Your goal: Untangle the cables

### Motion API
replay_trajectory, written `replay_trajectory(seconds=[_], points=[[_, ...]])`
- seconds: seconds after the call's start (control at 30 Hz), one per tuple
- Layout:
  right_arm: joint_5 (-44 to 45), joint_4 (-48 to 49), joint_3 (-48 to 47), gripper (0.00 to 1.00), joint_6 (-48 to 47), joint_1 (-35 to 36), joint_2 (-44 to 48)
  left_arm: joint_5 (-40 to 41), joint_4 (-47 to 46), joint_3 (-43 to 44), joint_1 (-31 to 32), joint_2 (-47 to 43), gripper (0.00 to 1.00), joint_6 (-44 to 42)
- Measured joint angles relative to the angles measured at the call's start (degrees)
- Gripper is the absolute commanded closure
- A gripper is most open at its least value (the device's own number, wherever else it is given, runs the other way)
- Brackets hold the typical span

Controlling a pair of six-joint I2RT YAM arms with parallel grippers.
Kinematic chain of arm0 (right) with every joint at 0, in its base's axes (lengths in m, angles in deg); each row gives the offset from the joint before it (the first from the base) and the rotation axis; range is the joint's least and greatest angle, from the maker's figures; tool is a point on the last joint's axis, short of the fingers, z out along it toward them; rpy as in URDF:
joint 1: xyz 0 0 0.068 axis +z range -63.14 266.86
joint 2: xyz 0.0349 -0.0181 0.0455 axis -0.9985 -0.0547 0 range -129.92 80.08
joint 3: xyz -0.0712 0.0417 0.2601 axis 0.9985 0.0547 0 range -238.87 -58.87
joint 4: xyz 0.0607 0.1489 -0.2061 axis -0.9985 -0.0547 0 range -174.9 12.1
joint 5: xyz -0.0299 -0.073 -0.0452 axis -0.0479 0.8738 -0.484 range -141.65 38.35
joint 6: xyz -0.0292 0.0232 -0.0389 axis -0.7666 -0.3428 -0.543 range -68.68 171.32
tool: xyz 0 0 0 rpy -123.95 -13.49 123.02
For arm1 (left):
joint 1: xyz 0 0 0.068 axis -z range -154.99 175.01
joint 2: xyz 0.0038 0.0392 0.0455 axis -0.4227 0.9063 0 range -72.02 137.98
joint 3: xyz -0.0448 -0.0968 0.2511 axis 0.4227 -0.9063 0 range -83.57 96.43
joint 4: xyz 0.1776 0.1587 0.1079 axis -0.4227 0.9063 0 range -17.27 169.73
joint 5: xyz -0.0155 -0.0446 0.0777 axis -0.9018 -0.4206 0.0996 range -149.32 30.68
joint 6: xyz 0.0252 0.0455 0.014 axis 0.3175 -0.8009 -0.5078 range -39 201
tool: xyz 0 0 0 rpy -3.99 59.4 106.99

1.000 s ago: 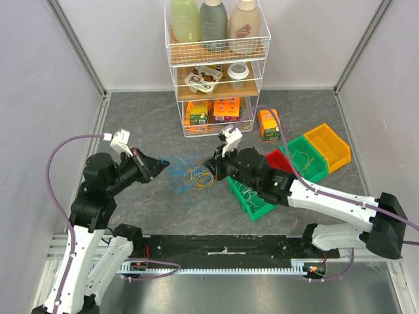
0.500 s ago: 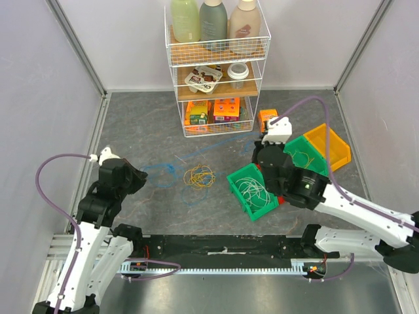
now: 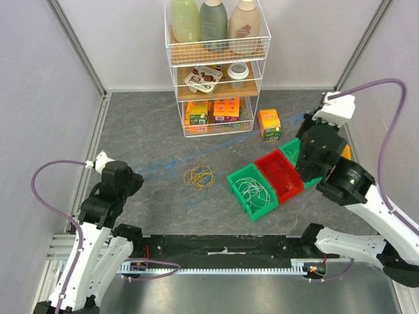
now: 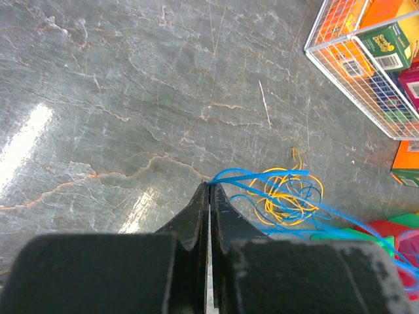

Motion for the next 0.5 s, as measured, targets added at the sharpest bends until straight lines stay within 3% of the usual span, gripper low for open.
replay_trajectory(seconds=[0.2,0.4,0.5], points=[[-0.7,-2.1,-8.4,1.0,-3.4,-5.7,-2.4,1.9,0.0,-0.3,0.0,-0.2,0.94,0.2],[-18.4,-3.0,-9.1,1.0,-1.4,-5.8,-5.8,0.0,-0.5,-0.3,0.0,2.8,0.92,-0.4],[-20.6,-4.0,-9.1,1.0,-1.6,-5.7,-9.2,-0.1,-0.2,-0.1,0.0,4.5,0.94,-0.4]])
